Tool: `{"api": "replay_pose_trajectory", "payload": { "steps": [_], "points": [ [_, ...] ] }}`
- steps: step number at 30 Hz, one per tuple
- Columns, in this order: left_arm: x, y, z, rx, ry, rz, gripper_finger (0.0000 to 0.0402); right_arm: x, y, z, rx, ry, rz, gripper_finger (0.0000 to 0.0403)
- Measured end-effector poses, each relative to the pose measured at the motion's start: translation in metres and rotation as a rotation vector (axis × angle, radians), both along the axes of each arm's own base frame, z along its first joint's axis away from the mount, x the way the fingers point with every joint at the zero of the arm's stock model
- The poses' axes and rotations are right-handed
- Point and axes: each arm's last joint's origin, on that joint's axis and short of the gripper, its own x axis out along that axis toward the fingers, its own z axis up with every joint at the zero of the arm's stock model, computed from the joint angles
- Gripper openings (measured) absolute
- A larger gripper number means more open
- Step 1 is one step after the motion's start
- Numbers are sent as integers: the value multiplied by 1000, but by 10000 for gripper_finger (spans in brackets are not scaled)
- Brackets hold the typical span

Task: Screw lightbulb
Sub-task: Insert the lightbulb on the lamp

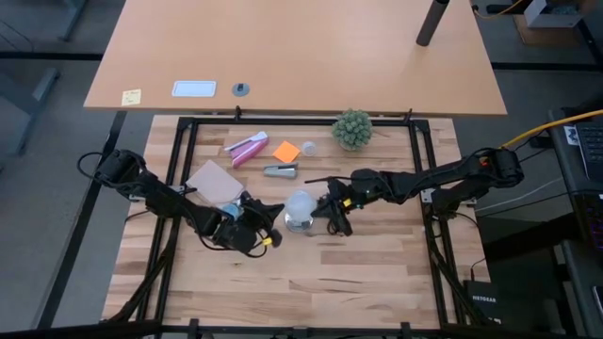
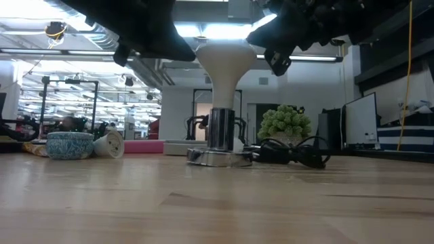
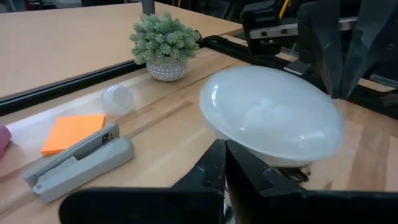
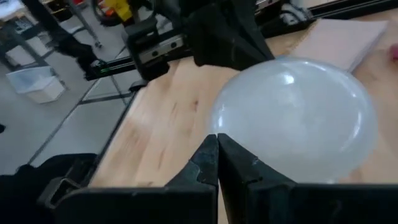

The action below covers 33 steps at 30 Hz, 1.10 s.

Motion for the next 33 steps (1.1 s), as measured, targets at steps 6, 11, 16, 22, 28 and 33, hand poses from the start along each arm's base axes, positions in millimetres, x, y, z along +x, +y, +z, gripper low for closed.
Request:
{"api": "replay_pose_trajectory", "payload": {
  "steps": [6,11,16,22,28,33],
  "points": [
    [1,2,0,24,12,4,1,1,-1,2,-23,-24,-29,4],
    [-2,-1,3,70,18,22,1,1,-2,8,-41,-83,-28,4],
    [-8,-5,14,81,-2,9,1,-1,-2,17,-80,-137,-40,4],
    [-16,-14,23,68,-29,-34,1,-4,-7,23,-208,-169,-155,4],
    [-17,-23,22,-37,-43,-150,1,-5,-11,20,-347,-143,-259,4],
    [-14,-23,19,-74,-47,-176,1,-5,-11,17,-386,-116,-255,4]
  ]
}}
